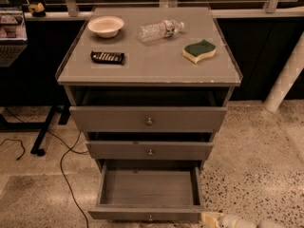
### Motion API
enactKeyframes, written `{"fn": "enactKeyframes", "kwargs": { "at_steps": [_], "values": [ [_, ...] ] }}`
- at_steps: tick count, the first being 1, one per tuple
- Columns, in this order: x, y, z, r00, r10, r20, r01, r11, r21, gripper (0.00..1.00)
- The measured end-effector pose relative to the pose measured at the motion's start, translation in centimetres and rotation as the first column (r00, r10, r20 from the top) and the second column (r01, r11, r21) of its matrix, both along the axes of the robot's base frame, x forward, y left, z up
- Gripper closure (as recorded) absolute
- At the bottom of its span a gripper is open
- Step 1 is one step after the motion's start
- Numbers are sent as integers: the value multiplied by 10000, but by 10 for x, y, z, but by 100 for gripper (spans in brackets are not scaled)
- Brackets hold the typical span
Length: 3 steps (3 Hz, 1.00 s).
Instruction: Close bottom drawer
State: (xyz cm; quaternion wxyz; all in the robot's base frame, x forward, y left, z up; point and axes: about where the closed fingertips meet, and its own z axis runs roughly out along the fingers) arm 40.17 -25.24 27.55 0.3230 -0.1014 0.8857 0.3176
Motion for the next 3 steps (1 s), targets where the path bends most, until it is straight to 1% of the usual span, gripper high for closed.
{"fn": "enactKeyframes", "kwargs": {
  "at_steps": [1,2,3],
  "values": [
    [1,-10,-33,9982,-310,-509,317,9994,133,100],
    [1,-10,-34,9982,-311,-510,319,9994,133,100],
    [3,-11,-52,9952,-598,-775,620,9977,260,100]
  ]
}}
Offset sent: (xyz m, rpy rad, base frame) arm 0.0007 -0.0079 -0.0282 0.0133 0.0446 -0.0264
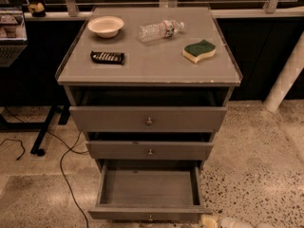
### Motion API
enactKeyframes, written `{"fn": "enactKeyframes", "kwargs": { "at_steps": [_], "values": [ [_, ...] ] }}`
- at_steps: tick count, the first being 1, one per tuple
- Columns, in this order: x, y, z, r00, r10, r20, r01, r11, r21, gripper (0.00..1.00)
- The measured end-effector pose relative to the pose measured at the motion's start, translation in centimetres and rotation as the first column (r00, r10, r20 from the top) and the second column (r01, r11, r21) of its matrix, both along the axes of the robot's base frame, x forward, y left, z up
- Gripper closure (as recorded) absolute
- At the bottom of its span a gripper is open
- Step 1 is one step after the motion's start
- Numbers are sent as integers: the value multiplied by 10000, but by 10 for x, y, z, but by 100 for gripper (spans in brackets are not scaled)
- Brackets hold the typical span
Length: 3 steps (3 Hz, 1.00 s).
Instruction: Close bottom drawer
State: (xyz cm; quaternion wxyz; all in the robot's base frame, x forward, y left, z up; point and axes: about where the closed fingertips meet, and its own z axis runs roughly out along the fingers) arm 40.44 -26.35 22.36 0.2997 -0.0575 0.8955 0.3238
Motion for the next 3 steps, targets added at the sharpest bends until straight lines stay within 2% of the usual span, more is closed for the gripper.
{"fn": "enactKeyframes", "kwargs": {
  "at_steps": [2,3],
  "values": [
    [9,-5,-45,9962,-386,-777,421,9982,431,100],
    [18,-3,-63,9929,-335,-1137,405,9974,601,100]
  ]
}}
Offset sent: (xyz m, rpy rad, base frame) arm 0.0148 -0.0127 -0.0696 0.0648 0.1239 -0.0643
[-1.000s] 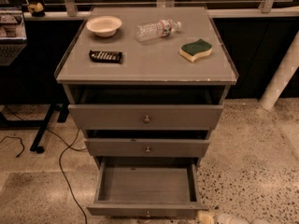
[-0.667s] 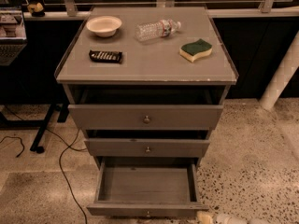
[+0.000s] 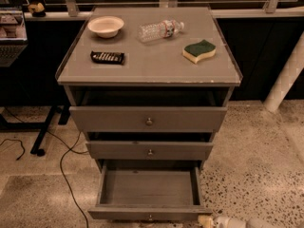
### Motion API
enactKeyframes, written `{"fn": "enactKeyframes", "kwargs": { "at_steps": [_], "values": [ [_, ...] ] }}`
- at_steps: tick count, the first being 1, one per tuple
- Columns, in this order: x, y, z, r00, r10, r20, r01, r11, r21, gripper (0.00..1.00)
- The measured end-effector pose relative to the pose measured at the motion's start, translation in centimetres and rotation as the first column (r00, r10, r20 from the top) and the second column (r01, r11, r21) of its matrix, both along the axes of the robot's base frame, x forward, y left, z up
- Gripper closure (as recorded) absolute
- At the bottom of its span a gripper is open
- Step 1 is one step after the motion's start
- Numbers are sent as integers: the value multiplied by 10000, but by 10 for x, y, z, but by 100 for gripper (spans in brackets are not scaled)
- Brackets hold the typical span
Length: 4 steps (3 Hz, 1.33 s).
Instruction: Close bottom drawer
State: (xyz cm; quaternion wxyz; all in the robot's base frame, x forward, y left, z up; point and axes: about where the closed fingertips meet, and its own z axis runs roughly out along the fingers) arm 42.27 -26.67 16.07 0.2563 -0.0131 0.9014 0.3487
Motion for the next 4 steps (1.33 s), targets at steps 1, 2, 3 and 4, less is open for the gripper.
{"fn": "enactKeyframes", "kwargs": {
  "at_steps": [1,2,3,4],
  "values": [
    [22,11,-7,9995,321,42,-321,9993,203,100],
    [52,27,-1,9920,1091,627,-1109,9935,257,100],
    [84,41,14,9789,1561,1321,-1609,9866,263,100],
    [113,55,31,9606,1997,1933,-2084,9777,253,100]
  ]
}}
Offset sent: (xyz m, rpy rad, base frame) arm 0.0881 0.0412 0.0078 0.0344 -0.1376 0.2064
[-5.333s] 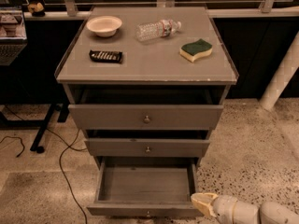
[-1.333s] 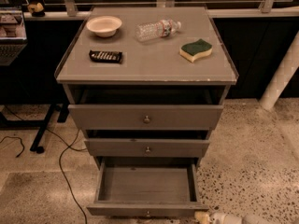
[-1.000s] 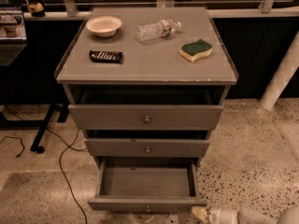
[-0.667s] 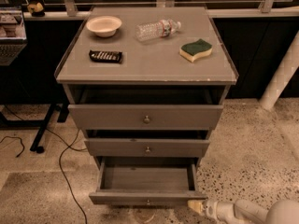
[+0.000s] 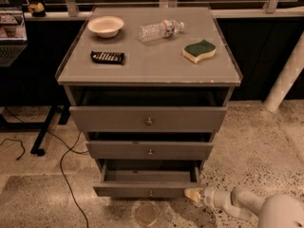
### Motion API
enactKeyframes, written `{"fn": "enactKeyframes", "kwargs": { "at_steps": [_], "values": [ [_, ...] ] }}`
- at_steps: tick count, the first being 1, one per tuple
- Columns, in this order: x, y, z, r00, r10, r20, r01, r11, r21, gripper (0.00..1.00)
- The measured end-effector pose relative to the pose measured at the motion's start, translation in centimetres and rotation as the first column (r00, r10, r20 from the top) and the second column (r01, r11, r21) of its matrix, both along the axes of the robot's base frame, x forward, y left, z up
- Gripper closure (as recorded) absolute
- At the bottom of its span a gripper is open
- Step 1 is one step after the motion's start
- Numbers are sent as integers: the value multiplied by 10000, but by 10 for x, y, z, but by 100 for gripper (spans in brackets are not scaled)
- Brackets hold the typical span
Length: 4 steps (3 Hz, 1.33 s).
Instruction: Close bottom drawer
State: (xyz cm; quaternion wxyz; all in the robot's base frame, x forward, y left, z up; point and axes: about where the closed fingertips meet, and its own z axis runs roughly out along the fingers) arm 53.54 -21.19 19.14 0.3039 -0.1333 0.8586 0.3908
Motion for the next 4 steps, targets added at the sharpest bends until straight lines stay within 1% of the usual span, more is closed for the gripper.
{"fn": "enactKeyframes", "kwargs": {
  "at_steps": [1,2,3,4],
  "values": [
    [22,12,13,9982,402,443,-406,9991,97,100],
    [36,21,21,9937,839,740,-856,9961,203,100],
    [37,21,22,9935,850,762,-868,9960,215,100],
    [18,19,19,9971,541,540,-553,9983,199,100]
  ]
}}
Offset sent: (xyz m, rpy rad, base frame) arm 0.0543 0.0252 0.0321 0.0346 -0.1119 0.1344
